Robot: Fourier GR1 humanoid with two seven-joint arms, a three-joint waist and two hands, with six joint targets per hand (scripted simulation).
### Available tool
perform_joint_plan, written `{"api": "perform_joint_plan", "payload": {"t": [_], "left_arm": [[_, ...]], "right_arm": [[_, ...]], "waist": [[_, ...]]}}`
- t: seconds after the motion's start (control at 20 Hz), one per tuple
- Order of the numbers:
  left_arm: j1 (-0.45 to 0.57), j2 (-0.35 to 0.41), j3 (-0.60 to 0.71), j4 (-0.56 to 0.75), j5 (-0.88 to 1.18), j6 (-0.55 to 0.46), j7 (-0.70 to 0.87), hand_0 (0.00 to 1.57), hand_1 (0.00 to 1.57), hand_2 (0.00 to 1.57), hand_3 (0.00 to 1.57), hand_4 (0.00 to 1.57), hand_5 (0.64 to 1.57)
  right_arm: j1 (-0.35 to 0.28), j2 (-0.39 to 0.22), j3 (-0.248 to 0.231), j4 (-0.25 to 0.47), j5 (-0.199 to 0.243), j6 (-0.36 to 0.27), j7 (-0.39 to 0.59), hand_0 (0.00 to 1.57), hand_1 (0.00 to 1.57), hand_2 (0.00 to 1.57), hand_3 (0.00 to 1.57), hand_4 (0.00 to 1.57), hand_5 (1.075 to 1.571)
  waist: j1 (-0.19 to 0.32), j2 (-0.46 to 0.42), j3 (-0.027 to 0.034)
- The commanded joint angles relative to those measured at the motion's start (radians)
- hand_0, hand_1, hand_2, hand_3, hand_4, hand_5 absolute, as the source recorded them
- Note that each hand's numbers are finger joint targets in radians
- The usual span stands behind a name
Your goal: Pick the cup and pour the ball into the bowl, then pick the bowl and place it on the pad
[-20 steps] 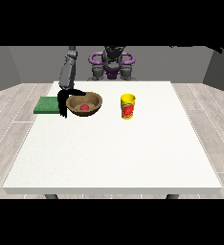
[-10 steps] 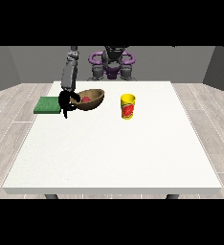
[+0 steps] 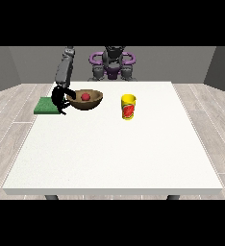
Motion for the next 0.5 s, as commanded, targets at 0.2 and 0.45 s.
{"api": "perform_joint_plan", "payload": {"t": [0.2,0.45], "left_arm": [[0.089,0.061,0.067,0.173,-0.028,-0.046,-0.097,0.00,0.00,0.00,0.00,0.71,1.567],[0.089,0.086,0.078,0.109,0.022,-0.068,-0.066,0.00,0.00,0.00,0.00,0.71,1.566]], "right_arm": [[-0.088,-0.119,0.064,-0.048,0.045,-0.033,0.291,1.57,1.57,1.57,1.57,1.00,1.548],[-0.093,-0.294,0.001,0.068,0.052,0.096,0.172,1.57,1.57,1.57,1.57,0.98,1.570]], "waist": [[-0.115,-0.085,0.0077],[-0.075,0.002,0.0096]]}}
